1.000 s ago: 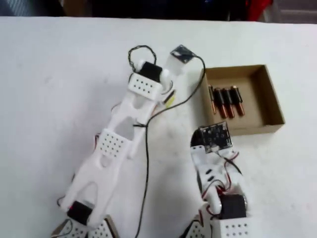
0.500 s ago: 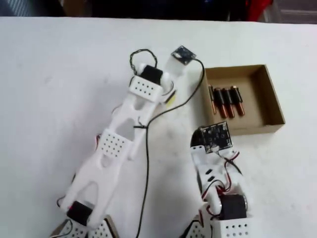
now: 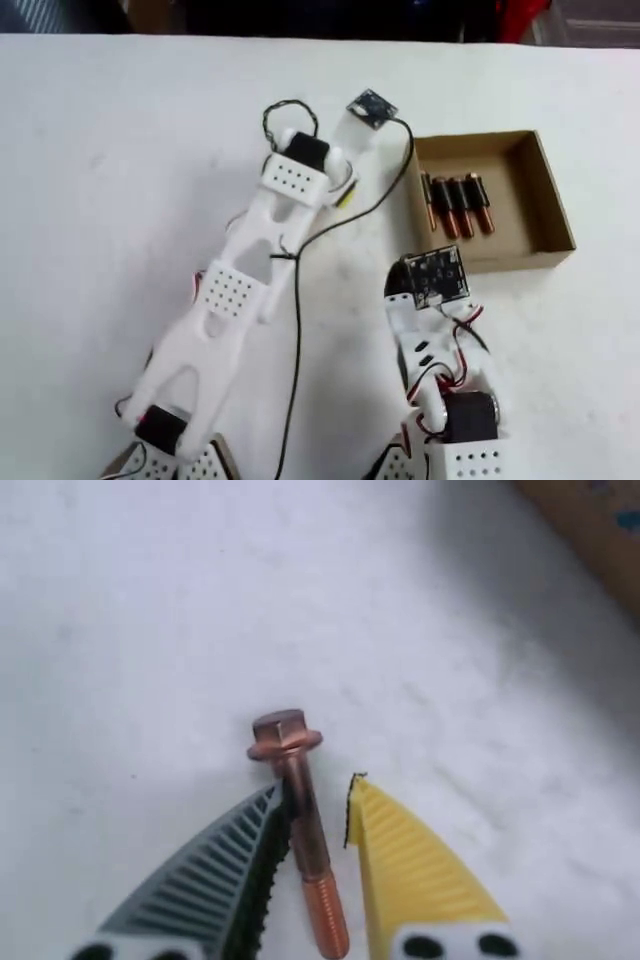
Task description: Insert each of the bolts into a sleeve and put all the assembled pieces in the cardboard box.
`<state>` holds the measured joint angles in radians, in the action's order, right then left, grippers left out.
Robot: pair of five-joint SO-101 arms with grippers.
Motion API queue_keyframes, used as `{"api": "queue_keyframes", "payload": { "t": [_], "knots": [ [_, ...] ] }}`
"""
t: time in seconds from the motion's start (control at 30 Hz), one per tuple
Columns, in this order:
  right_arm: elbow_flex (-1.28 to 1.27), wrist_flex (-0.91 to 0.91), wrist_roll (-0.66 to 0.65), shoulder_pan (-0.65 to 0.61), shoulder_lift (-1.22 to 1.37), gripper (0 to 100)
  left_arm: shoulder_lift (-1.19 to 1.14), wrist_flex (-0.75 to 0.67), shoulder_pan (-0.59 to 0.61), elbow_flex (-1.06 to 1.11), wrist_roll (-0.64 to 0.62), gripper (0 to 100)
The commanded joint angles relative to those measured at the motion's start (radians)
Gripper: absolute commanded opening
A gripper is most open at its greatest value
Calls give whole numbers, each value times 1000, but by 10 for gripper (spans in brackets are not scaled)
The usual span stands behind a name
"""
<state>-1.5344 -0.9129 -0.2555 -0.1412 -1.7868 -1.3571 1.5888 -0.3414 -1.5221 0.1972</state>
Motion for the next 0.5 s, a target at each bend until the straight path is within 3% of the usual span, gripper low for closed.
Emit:
{"api": "queue_keyframes", "payload": {
  "t": [0.0,0.47],
  "knots": [
    [15,27,8,4,-16,17,-8,-20,-19,-34,-3,133],
    [15,27,8,4,-16,17,-62,-37,-16,-38,29,118]
  ]
}}
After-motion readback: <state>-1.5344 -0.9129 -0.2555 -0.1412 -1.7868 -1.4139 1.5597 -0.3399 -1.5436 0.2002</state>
